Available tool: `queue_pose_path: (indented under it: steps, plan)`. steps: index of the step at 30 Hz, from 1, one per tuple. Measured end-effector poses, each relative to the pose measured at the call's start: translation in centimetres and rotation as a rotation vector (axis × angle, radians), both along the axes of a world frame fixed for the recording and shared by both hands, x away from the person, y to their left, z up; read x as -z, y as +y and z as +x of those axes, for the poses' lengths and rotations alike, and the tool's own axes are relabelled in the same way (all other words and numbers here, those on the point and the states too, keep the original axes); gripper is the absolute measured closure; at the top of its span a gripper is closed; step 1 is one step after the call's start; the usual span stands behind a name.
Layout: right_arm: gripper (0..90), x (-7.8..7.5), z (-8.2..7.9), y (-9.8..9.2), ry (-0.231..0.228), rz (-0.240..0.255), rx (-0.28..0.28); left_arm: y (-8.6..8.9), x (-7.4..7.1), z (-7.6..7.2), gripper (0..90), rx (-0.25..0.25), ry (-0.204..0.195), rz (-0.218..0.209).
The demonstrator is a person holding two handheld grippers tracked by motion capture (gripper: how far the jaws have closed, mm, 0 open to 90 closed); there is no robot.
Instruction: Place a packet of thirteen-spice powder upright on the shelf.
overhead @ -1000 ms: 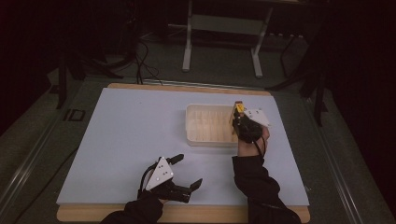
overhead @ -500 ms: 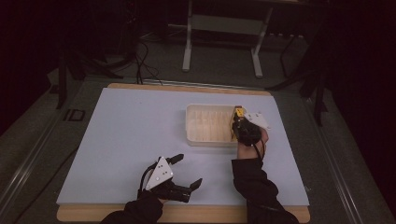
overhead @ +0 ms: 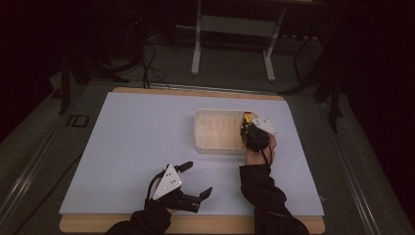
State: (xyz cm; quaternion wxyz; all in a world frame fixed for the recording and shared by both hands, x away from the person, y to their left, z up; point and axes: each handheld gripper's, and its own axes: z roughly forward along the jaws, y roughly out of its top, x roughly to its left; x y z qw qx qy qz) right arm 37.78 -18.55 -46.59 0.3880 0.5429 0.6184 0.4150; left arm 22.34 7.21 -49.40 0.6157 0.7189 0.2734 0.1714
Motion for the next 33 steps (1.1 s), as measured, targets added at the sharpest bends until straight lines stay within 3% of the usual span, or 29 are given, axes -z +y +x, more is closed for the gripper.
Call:
queue_pose_path:
  steps: [15,23,26,29,33]
  plan:
    - [67.5,1.7,0.1,0.3,0.016,-0.008,0.0,0.0,0.0,0.0,2.6,0.002,0.001,0.007]
    - [67.3,1.9,-0.2,0.2,0.01,-0.014,-0.005,-0.1,0.0,0.0,2.6,0.003,0.001,0.007]
    - [60.1,1.5,0.0,-0.2,0.035,0.015,-0.018,0.0,0.0,0.0,2.6,0.002,0.002,0.006]
    - [53.4,1.1,-0.1,-0.3,0.017,0.001,-0.034,0.0,0.0,0.0,2.6,0.0,0.004,0.003]
    - [44.2,0.2,-0.1,-0.8,0.016,0.032,-0.069,-0.1,0.0,0.0,2.6,0.002,0.002,0.006]
